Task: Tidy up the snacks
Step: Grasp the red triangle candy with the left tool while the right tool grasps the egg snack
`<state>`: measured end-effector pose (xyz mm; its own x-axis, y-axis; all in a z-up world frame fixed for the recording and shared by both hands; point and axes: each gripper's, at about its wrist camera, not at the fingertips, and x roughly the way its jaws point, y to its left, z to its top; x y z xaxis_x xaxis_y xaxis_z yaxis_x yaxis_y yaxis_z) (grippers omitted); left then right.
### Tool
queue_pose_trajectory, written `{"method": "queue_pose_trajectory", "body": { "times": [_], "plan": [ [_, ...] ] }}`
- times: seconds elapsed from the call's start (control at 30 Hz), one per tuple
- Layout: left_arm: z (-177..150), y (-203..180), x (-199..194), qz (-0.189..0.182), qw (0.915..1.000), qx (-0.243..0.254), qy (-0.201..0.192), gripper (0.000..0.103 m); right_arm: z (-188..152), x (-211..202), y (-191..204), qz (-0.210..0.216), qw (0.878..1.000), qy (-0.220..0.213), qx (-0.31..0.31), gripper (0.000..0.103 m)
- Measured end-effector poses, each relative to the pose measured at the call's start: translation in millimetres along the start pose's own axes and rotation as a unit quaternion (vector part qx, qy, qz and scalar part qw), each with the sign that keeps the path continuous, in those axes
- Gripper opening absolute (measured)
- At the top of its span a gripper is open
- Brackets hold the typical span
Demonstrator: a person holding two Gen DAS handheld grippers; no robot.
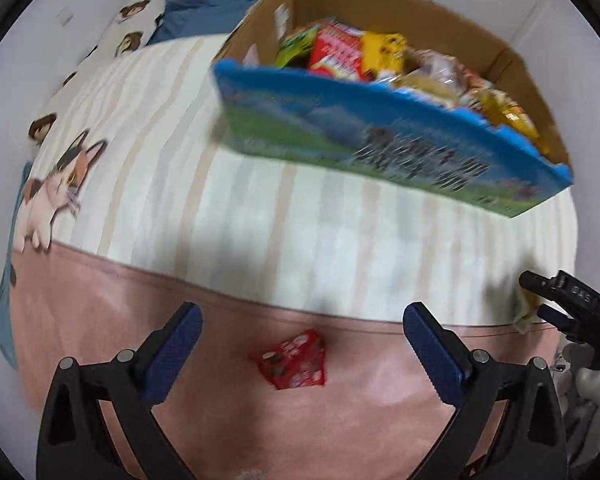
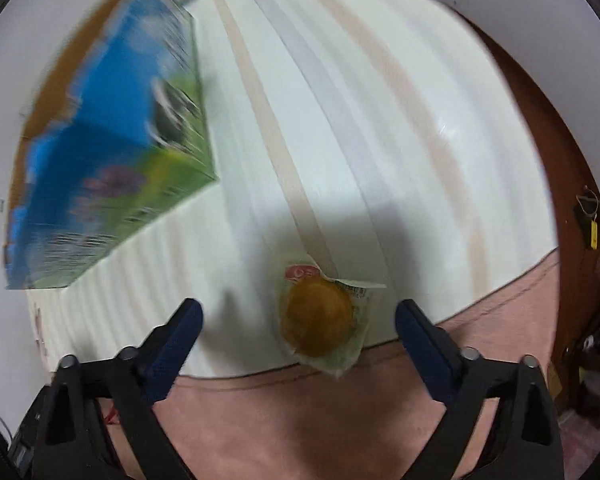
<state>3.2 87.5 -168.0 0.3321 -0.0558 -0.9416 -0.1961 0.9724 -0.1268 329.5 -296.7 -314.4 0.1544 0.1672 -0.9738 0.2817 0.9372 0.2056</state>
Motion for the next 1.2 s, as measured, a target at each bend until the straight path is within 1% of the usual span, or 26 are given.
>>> {"method": "queue_pose_trajectory", "body": {
  "times": [0.03, 0.1, 0.17, 0.23, 0.37, 0.43, 0.5, 0.6, 0.63, 0.67, 0.7, 0.77, 0.8, 0.83, 0.87, 0.9, 1.0, 1.1, 1.17, 1.2],
  "plan": [
    [-3, 4, 2, 0.002, 1.0000, -0.003, 0.004, 0.103, -2, 5, -1, -0.004, 1.000, -0.001, 0.004, 0.073],
    [-7, 13, 6, 0.006, 0.9998, -0.012, 0.011, 0.103, -6, 9, 0, -0.017, 1.000, -0.015, 0.004, 0.064],
    [-12, 22, 11, 0.008, 0.9996, -0.021, 0.019, 0.103, -14, 8, 7, -0.012, 1.000, -0.022, -0.010, 0.063],
    [-19, 30, 15, 0.005, 0.9991, -0.030, 0.031, 0.103, -28, 9, 23, -0.004, 0.999, -0.012, -0.040, 0.063],
    [-28, 39, 34, -0.018, 0.9959, -0.058, 0.067, 0.103, -62, 17, 50, 0.005, 0.996, 0.009, -0.091, 0.063],
    [-31, 38, 46, -0.027, 0.9939, -0.061, 0.087, 0.103, -73, 21, 56, 0.010, 0.995, 0.016, -0.097, 0.063],
    [-34, 34, 60, -0.028, 0.9921, -0.057, 0.108, 0.103, -84, 25, 60, 0.012, 0.995, 0.023, -0.101, 0.063],
    [-39, 29, 77, -0.041, 0.9896, -0.056, 0.126, 0.102, -93, 30, 64, 0.009, 0.993, 0.028, -0.112, 0.063],
    [-40, 28, 80, -0.047, 0.9894, -0.058, 0.125, 0.102, -97, 32, 65, 0.009, 0.993, 0.030, -0.112, 0.063],
    [-41, 27, 82, -0.050, 0.9893, -0.060, 0.123, 0.098, -98, 32, 64, 0.010, 0.993, 0.032, -0.111, 0.063],
    [-42, 26, 84, -0.051, 0.9892, -0.061, 0.123, 0.085, -99, 33, 63, 0.011, 0.993, 0.034, -0.108, 0.063],
    [-45, 26, 88, -0.049, 0.9887, -0.062, 0.128, 0.065, -96, 37, 59, 0.012, 0.994, 0.035, -0.105, 0.063],
    [-47, 25, 89, -0.051, 0.9887, -0.062, 0.126, 0.062, -93, 41, 56, 0.011, 0.994, 0.037, -0.105, 0.063],
    [-45, 25, 92, -0.051, 0.9888, -0.063, 0.125, 0.059, -94, 40, 62, 0.009, 0.994, 0.037, -0.106, 0.063],
    [-46, 25, 91, -0.053, 0.9888, -0.063, 0.125, 0.048, -91, 40, 64, 0.007, 0.993, 0.037, -0.108, 0.063],
    [-47, 23, 89, -0.048, 0.9895, -0.059, 0.123, 0.045, -88, 40, 66, 0.005, 0.993, 0.035, -0.111, 0.063],
    [-51, 19, 84, -0.043, 0.9908, -0.052, 0.118, 0.044, -89, 37, 69, 0.005, 0.993, 0.030, -0.114, 0.062],
    [-52, 11, 71, -0.040, 0.9924, -0.042, 0.108, 0.044, -91, 30, 70, 0.016, 0.993, 0.027, -0.115, 0.062],
    [-48, 5, 61, -0.045, 0.9935, -0.033, 0.099, 0.044, -93, 22, 71, 0.025, 0.993, 0.025, -0.115, 0.061],
    [-46, 1, 55, -0.046, 0.9944, -0.027, 0.092, 0.044, -93, 19, 74, 0.032, 0.992, 0.025, -0.117, 0.051]
  ]
}}
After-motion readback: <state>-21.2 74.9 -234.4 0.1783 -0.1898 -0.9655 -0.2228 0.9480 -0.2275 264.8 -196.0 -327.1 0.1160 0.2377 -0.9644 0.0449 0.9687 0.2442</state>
